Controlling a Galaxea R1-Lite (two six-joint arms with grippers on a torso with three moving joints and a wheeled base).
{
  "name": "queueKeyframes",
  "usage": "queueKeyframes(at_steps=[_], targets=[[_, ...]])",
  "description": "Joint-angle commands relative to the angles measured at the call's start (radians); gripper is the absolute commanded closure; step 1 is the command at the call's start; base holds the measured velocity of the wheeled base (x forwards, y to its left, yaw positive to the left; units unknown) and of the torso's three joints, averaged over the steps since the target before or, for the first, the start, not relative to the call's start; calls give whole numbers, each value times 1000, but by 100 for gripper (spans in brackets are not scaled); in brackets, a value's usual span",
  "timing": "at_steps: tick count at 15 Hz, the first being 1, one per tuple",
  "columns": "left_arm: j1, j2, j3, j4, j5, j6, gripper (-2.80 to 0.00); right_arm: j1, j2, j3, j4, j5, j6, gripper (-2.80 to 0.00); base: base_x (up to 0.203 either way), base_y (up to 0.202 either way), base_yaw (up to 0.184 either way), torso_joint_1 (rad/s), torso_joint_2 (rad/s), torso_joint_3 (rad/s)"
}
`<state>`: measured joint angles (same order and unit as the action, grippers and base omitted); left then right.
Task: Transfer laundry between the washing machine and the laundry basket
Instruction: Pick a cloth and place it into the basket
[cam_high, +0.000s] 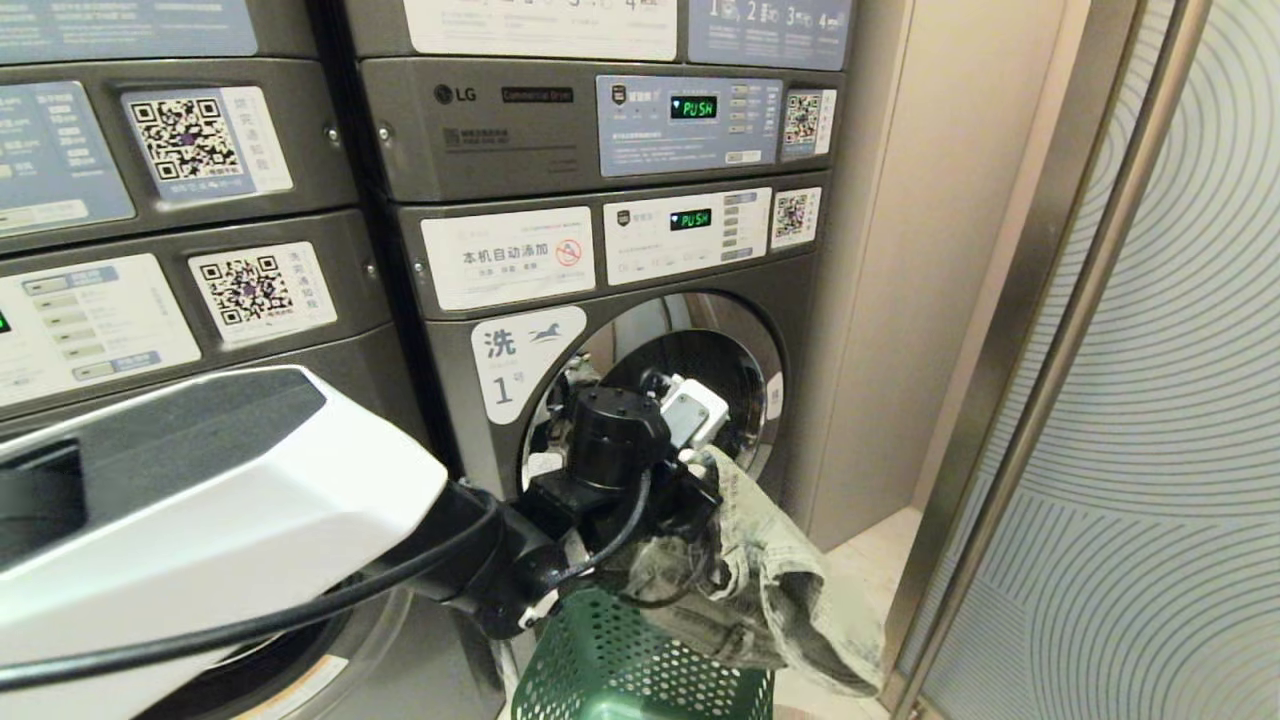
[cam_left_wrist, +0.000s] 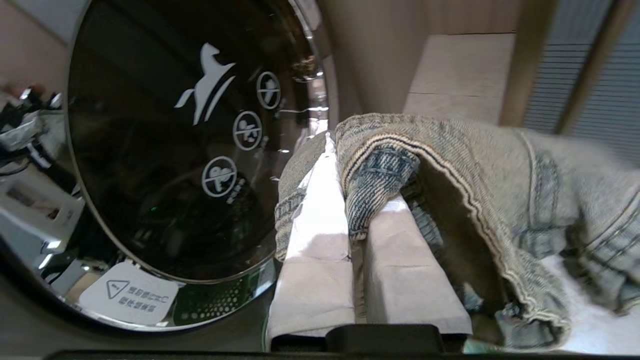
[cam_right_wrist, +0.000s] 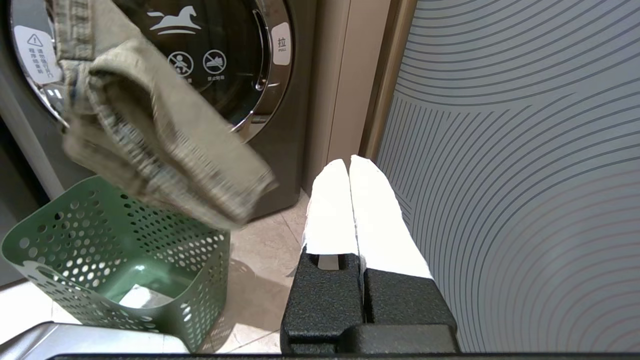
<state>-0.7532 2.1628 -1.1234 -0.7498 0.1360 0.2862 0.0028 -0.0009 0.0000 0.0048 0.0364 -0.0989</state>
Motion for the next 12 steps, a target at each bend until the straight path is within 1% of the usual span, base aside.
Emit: queueKeyframes(at_steps=[1,5,6,8,12], targets=[[3,24,-19,-3,8,1,0,0,1,0,0,0,-1,0,0,0,0,0,0,0],[3,53,-24,-3,13,0,0,0,0,0,0,0,-1,0,0,0,0,0,0,0],[2,63,-35,-5,19,-9,-280,0,1,0,0,0,-1,0,0,0,0,0,0,0],[-3,72,-52,-11,24,-28,-280,0,1,0,0,0,-1,0,0,0,0,0,0,0],[-8,57,-46,-10,44,-36,-280,1,0,0,0,0,-1,0,0,0,0,0,0,0]])
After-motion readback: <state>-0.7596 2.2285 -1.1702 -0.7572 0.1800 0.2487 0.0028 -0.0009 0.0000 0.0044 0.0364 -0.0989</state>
